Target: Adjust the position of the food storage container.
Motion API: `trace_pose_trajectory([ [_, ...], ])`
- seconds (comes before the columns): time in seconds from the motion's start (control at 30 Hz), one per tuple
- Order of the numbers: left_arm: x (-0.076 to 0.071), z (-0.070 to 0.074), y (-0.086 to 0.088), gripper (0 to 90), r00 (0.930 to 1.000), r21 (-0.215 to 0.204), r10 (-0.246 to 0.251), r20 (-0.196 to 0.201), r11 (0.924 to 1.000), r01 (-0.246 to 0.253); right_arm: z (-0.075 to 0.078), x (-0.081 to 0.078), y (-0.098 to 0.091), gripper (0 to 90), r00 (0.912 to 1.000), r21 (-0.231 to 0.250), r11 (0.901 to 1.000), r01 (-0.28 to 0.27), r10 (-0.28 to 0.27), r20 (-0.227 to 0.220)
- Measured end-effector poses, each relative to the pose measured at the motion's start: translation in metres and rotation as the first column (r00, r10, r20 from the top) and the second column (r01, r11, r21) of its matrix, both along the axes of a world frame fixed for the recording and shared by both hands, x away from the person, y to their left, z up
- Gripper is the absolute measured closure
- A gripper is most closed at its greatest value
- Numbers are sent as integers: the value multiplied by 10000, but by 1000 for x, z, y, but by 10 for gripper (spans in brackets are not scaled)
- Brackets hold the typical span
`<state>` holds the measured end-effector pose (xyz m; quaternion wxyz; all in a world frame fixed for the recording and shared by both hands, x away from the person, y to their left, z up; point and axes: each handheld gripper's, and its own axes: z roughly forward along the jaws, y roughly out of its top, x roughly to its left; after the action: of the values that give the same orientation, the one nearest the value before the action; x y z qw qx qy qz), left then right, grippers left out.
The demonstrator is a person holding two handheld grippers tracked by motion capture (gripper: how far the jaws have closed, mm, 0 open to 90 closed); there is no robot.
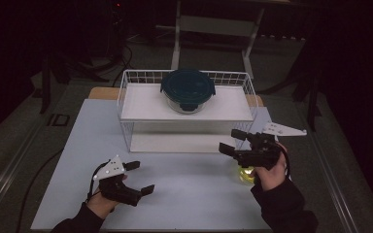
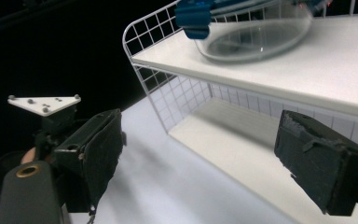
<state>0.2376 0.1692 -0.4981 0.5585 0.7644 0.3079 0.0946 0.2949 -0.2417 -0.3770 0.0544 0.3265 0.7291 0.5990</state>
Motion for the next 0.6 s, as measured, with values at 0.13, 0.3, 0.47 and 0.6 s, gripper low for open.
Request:
trace_pose_trajectory([
  [0.13,1,-1,1,0,9999,-140,-91,-43,9999,90,-5,-2,-16,141,9984,108,9985,544,-542,-165],
  [0.3,0,-1,1,0,9999,-213,-103,-27,9997,102,-15,-6,-39,249,9924,-487,9913,1222,-1227,-67],
  [0.47,0,-1,0,0,9998,-181,-210,-4,9996,210,-26,-8,-59,407,9868,-1107,9808,1607,-1619,-19],
  [0.6,-2,0,0,0,9994,-320,-328,60,9989,330,-43,-12,-79,580,9740,-1598,9632,2161,-2241,-340],
])
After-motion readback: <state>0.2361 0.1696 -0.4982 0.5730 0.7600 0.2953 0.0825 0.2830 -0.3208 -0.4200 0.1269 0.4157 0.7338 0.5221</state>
